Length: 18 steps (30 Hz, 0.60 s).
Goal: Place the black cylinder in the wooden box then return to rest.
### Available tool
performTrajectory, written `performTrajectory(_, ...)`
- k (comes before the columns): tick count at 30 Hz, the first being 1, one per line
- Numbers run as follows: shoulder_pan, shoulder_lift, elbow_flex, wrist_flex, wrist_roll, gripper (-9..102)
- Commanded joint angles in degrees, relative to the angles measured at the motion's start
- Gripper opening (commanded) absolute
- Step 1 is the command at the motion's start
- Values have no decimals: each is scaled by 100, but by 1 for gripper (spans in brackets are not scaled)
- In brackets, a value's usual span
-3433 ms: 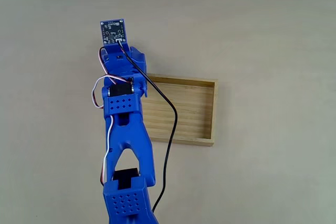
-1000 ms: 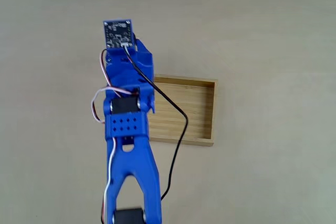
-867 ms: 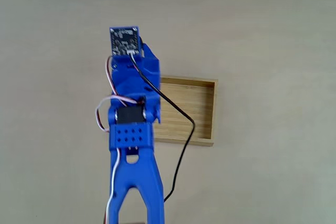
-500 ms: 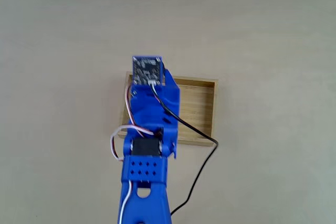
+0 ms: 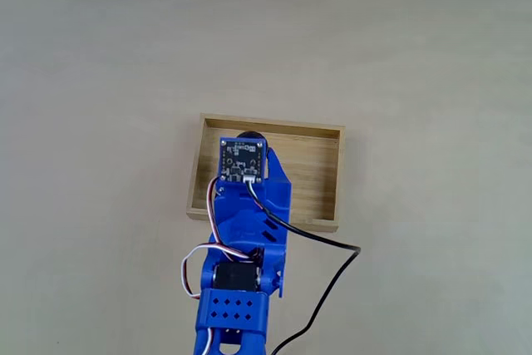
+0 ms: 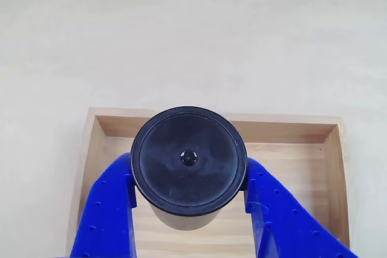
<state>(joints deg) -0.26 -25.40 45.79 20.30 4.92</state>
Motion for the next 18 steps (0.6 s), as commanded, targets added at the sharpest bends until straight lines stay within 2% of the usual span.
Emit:
performTrajectory(1,149,-448,-9,-352,35,16)
performTrajectory(18,325,598,-18,-967,44,16)
